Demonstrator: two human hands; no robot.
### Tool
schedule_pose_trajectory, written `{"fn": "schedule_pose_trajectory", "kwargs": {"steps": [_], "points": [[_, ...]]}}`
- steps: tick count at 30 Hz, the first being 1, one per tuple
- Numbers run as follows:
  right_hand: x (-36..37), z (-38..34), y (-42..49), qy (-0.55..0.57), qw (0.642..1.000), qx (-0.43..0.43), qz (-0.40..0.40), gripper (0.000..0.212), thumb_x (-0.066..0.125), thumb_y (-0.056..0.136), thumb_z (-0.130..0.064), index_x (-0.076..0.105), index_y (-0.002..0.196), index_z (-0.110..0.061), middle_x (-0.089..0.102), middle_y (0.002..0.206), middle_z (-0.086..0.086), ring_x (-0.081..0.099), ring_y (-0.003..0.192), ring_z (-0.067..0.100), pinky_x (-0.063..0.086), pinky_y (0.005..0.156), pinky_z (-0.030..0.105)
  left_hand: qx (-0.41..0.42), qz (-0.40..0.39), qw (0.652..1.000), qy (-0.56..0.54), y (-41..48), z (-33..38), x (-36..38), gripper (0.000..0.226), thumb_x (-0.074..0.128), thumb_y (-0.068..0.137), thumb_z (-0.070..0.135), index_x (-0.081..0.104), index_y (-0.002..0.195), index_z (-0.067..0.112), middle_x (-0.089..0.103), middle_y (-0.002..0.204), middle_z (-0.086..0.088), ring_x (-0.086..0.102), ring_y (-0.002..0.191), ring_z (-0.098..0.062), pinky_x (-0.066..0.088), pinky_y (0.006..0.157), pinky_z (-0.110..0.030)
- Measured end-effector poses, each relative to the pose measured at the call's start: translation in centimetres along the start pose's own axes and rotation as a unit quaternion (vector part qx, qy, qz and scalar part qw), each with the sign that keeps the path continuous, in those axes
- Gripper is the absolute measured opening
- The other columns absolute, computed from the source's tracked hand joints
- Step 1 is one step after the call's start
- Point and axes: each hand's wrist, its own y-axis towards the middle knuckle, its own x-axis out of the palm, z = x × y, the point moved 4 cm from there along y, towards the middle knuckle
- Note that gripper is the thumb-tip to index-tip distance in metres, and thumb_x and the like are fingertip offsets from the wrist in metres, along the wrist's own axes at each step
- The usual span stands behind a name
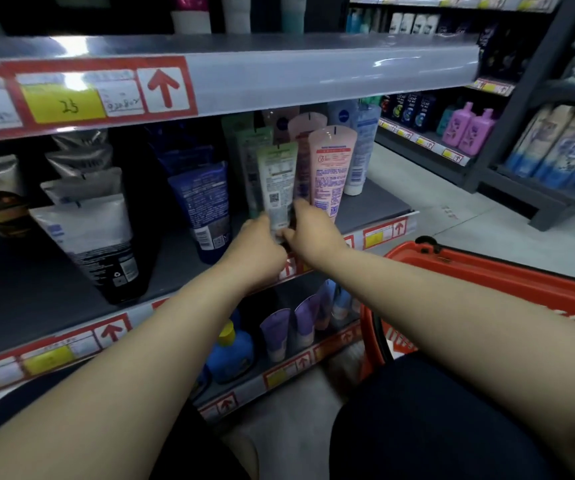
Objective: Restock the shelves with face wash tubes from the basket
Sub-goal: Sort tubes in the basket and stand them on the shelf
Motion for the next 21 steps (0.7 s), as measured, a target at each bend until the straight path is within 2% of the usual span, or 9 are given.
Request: {"fn": "schedule_pose_trajectory", "kwargs": {"steps": [4,8,11,15,21], "points": [[-0.6,0.0,-0.6,-0.015,1.000,-0.014,-0.009,0.046,0.065,0.083,-0.018,0.050,0.124,-0.002,0.060,0.122,0.019,0.056,0.114,0.035,0.045,0.090,0.037,0.017,0.004,1.000,0.020,-0.8,0.1,-0.2,0.050,0.044,0.084,0.001,0.049,0.133,0.012,0.054,0.133,-0.014,0.052,0.119,-0.029,0.041,0.093,-0.026],[-2.5,1.4,-2.6,-0.082,0.996,-0.038,-0.012,0.054,0.063,0.086,-0.025,0.043,0.133,-0.009,0.061,0.121,0.019,0.056,0.114,0.036,0.047,0.092,0.041,0.051,0.020,0.990,0.128,-2.2,0.9,0.0,0.041,0.052,0.082,0.010,0.057,0.122,0.007,0.056,0.128,-0.016,0.053,0.117,-0.032,0.045,0.096,-0.036],[-5.1,3.4,-4.9,-0.126,0.990,-0.060,-0.017,0.048,0.059,0.088,-0.026,0.046,0.131,-0.011,0.063,0.122,0.013,0.057,0.114,0.032,0.047,0.092,0.039,0.134,0.022,0.969,0.204,-2.8,2.9,1.3,0.041,0.051,0.084,0.013,0.053,0.125,0.011,0.053,0.129,-0.013,0.052,0.118,-0.032,0.046,0.096,-0.042],[-8.2,7.6,-8.5,-0.235,0.968,-0.064,-0.057,0.046,0.054,0.089,-0.029,0.044,0.130,-0.012,0.057,0.128,0.012,0.054,0.116,0.029,0.044,0.086,0.036,0.205,-0.020,0.950,0.235,-2.4,5.9,5.3,0.049,0.046,0.085,0.012,0.045,0.133,0.017,0.048,0.133,-0.008,0.051,0.120,-0.030,0.045,0.096,-0.041],[-10.5,16.9,-13.6,-0.326,0.932,0.023,-0.158,0.067,0.062,0.082,-0.035,0.037,0.138,-0.009,0.041,0.141,0.014,0.042,0.126,0.033,0.039,0.104,0.039,0.294,-0.126,0.906,0.278,-2.0,11.0,13.8,0.065,0.048,0.086,0.021,0.027,0.147,0.016,0.030,0.153,-0.005,0.038,0.136,-0.025,0.030,0.113,-0.039]]}}
